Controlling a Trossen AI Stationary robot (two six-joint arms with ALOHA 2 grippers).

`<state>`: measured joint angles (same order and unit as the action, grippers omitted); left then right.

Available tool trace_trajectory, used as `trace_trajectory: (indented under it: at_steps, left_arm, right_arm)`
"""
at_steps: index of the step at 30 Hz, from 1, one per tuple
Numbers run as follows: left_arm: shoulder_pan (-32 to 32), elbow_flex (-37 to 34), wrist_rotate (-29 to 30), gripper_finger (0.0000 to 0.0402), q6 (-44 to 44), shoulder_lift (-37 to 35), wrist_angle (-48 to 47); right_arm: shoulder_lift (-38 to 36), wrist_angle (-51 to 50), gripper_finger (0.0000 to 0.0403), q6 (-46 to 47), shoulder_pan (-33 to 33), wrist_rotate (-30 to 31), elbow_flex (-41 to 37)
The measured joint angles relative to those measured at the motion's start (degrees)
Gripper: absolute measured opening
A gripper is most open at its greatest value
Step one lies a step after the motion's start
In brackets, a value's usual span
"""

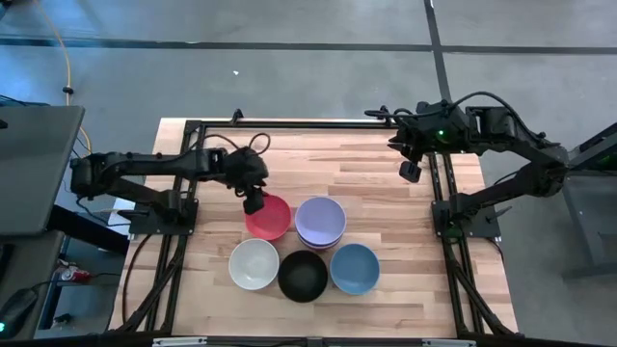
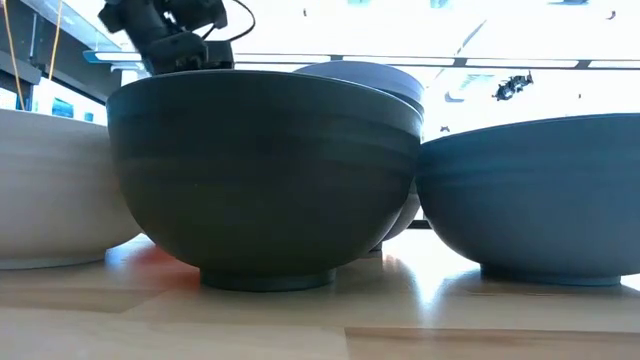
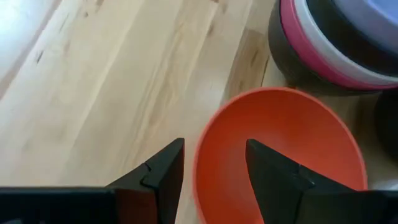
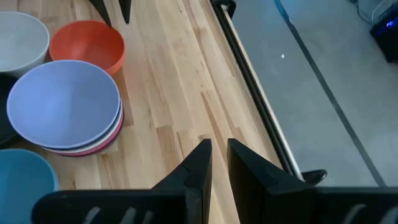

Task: Nest bowls inside each other
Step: Stack the orange bowl on top of the purple bowl

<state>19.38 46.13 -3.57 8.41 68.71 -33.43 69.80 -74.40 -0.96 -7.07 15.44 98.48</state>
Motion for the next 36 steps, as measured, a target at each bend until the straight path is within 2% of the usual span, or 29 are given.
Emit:
trace_trajectory:
  at_steps: [13,32,36]
  left_arm:
    - [0.11,-9.68,-0.44,0.0159,1.96,-1.32,8.34]
    - [0.11,-10.84,-1.26,0.0158,2.97,-0.99,8.64]
    - [0.11,-10.84,-1.65,0.0144,3.0,-0.99,8.64]
  right_arm:
    - [0.0,1.8,0.0042,-0.56,0.01,-0.01,0.0]
    - [0.0,1.8,0.0042,-0.07,0.02,-0.02,0.0]
    - [0.0,1.8,0.0042,0.01,0.02,-0.02,0.02]
